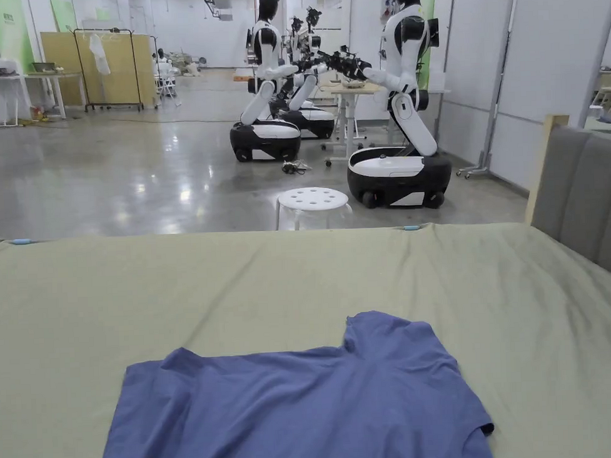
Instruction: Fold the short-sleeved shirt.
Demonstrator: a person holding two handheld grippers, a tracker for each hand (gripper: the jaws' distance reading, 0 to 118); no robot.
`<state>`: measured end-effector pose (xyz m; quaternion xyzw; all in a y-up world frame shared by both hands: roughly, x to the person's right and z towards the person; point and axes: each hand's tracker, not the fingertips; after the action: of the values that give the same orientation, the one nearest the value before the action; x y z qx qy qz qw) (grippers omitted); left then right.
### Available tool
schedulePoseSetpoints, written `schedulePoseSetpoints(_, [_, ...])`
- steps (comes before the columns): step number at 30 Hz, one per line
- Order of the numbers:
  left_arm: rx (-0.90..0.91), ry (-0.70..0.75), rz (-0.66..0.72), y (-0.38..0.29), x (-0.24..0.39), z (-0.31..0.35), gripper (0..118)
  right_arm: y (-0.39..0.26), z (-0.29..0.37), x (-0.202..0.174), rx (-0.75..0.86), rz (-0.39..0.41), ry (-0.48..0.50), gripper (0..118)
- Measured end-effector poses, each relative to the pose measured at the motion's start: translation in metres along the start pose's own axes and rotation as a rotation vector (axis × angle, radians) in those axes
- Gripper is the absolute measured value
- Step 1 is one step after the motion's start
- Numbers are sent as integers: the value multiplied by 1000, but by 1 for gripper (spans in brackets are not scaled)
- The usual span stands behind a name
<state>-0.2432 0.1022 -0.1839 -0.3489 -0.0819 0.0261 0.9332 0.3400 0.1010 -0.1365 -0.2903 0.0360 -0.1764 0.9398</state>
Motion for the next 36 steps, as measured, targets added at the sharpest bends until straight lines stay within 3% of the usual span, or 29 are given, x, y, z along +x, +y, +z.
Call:
schedulePoseSetpoints(6, [-11, 3, -8, -19, 3, 10, 8, -16, 13, 8, -24, 10, -14, 6])
schedulePoseSetpoints(10, [7, 27, -26, -24, 3, 18, 8, -19, 14, 4, -38, 84, -30, 6])
schedulePoseSetpoints(17, [-44, 44, -33, -54, 4, 3, 8, -36, -6, 12, -130, 133, -47, 7])
schedulePoseSetpoints(18, [-34, 46, -35, -58, 4, 4, 8, -37, -7, 12, -133, 135, -53, 11])
schedulePoseSetpoints(19, [-1, 53, -33, -60, 5, 6, 11, -38, -6, 12, -137, 141, -66, 21])
schedulePoseSetpoints(20, [6, 53, -29, -61, 5, 9, 21, -38, -5, 12, -133, 156, -81, 34])
schedulePoseSetpoints(21, [14, 42, -20, -62, 4, 11, 41, -39, -2, 11, -110, 186, -109, 49])
schedulePoseSetpoints(22, [25, 36, -10, -63, 4, 14, 88, -38, 3, 8, -95, 217, -127, 67])
schedulePoseSetpoints(23, [24, 36, -18, -62, 5, 16, 115, -36, 7, 5, -82, 243, -140, 75])
schedulePoseSetpoints(25, [190, 53, -21, -57, 11, 31, 118, -30, 21, -2, 9, 280, -173, 79])
schedulePoseSetpoints(28, [258, 47, 32, -38, 17, 55, 118, -18, 40, -20, 166, 347, -237, 78])
schedulePoseSetpoints(32, [364, 59, 64, -14, 24, 81, 117, 0, 61, -46, 323, 412, -236, 78])
schedulePoseSetpoints(35, [453, 24, 27, -4, 33, 98, 107, 12, 74, -61, 379, 380, -129, 59])
schedulePoseSetpoints(36, [467, 44, 18, -3, 38, 102, 107, 13, 77, -68, 399, 389, -130, 59])
